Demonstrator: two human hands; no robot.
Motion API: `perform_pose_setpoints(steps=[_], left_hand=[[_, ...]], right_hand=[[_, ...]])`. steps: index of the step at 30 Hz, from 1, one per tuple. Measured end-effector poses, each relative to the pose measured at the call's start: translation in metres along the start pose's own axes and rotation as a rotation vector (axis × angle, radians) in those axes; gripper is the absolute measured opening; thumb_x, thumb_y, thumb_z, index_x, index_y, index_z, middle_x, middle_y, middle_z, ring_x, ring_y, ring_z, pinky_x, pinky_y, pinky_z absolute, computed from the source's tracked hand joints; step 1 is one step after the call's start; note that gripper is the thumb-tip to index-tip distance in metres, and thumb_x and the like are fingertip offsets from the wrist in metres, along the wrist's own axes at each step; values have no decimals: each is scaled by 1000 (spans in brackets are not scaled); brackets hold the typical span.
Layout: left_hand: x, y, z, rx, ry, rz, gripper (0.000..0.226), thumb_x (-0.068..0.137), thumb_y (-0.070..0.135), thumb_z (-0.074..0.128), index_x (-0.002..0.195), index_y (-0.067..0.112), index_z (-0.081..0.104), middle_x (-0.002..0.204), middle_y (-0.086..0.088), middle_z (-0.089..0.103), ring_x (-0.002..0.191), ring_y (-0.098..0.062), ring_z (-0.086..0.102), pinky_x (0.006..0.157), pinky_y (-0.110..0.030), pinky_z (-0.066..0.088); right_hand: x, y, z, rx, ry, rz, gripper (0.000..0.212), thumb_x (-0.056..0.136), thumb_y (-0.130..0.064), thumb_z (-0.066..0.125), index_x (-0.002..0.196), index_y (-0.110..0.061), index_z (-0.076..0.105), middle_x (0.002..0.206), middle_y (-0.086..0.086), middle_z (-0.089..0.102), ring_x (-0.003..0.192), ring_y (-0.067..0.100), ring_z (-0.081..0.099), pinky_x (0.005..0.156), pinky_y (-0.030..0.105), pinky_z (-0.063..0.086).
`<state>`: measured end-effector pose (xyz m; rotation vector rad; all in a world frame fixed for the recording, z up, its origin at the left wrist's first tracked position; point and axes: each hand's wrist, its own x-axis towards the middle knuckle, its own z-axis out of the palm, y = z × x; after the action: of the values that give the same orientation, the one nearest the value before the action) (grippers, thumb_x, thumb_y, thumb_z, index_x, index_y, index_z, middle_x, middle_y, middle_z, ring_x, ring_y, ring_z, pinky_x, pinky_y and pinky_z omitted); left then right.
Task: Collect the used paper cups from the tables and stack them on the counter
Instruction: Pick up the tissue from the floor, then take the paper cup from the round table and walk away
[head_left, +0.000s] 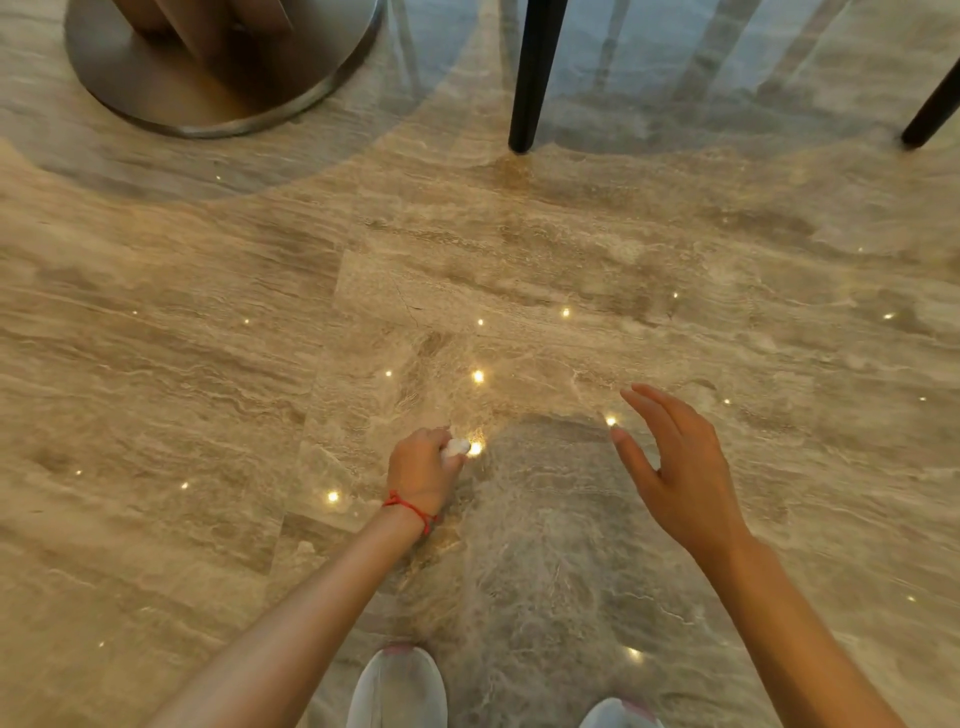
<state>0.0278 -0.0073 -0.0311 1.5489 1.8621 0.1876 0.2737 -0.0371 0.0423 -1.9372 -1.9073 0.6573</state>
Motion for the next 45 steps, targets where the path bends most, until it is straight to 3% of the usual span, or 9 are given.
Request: perform_pose_setpoints(steps=[2,5,7,9,15,24,32,38,45], left_hand=[[-5,6,-10,-275,29,-114,45,73,13,75,43,22,42,43,13,37,47,-9,35,47,-14,23],[-18,29,-43,-654,-58,-319,37,70,12,78,45,17,52,47,5,44,48,-10,42,49,-20,39],[-27,48,-70,-815,-113,-390,17,70,13,77,61,6,64,60,-5,55,57,-13,51,48,-16,44],[-39,67,-97,-901,-144,-410,23,71,15,76,86,2,64,79,-13,54,72,-22,52,55,-18,48],[-89,130,-190,-997,-97,-459,9,72,13,75,72,6,70,68,-4,67,69,-18,60,65,-24,53],[-170,229,-348,-1106,-53,-490,3,73,9,73,72,9,71,68,-4,72,73,-23,67,77,-33,53],[-241,312,-488,-1148,2,-445,4,78,7,69,75,5,67,69,-6,68,70,-18,61,65,-22,50],[-296,352,-558,-1122,49,-351,9,80,4,67,71,4,66,57,0,67,49,-5,58,45,-12,43],[-339,377,-611,-1210,162,-284,10,79,8,68,69,5,67,61,-1,69,61,-11,65,55,-15,50]], right_hand=[[2,-4,-4,21,-9,11,41,94,-30,52,129,-8,54,134,9,54,125,26,49,103,38,32],[5,-21,-24,82,-20,68,43,92,-32,50,130,-10,54,135,6,53,127,23,47,104,35,32],[4,-37,-45,101,-28,85,46,92,-34,47,130,-11,53,135,5,53,127,21,47,103,35,33],[1,-54,-70,99,-37,82,46,91,-35,47,130,-11,53,135,6,53,126,21,47,102,34,34],[-2,-117,-157,76,-23,60,39,89,-15,63,126,-4,57,130,13,57,121,28,52,100,38,37],[-16,-236,-310,63,14,31,38,87,-11,64,123,0,58,127,16,59,119,31,54,100,47,43],[-27,-334,-444,55,68,-23,40,87,-12,64,124,1,56,128,18,57,119,31,54,100,49,44],[-38,-393,-516,-47,86,-134,42,85,-14,68,123,0,58,127,20,58,117,34,56,96,47,46],[-49,-435,-569,-184,154,-291,42,81,-19,73,119,-2,62,124,20,60,113,35,59,92,46,48]])
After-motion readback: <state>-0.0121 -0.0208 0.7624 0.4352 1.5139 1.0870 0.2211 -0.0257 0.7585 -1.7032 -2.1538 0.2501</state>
